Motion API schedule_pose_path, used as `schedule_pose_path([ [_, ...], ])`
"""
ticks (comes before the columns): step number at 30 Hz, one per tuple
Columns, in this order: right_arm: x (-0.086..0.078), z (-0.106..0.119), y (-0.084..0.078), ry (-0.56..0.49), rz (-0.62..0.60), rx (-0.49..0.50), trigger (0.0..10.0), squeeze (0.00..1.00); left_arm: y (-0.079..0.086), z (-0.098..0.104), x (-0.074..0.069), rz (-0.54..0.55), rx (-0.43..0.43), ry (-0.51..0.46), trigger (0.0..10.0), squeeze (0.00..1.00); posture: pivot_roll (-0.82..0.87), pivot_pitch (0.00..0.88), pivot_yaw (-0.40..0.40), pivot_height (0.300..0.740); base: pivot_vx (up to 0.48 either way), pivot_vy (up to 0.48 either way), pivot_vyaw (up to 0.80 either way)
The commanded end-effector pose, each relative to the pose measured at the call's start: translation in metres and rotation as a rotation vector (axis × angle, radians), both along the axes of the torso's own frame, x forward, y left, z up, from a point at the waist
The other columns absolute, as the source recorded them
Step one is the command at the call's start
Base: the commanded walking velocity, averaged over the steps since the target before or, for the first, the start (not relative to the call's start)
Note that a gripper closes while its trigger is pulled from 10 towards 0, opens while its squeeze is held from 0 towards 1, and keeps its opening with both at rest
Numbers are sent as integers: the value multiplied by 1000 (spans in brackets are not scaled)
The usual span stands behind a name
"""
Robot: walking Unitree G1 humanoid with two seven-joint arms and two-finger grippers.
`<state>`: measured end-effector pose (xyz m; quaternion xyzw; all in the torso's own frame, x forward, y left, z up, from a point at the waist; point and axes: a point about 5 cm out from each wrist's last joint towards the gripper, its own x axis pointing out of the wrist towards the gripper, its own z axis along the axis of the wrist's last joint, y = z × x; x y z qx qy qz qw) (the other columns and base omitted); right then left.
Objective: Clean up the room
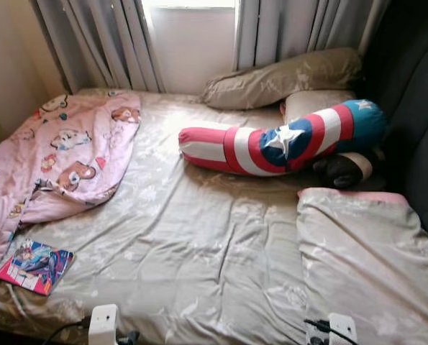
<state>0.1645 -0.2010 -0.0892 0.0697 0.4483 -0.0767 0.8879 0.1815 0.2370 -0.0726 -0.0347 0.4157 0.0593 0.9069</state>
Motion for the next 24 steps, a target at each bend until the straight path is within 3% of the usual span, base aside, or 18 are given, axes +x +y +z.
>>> schedule_pose_path([
  [1, 0, 0, 1, 5, 2, 2, 10000, 0, 1, -2, -4, 11, 1, 12, 10000, 0, 52, 12, 14, 740, 0, 394, 0],
  [24, 2, -1, 7, 5, -8, 20, 10000, 0, 2, -1, -2, 21, -7, 5, 10000, 0, 56, 20, 20, 740, 0, 395, 0],
])
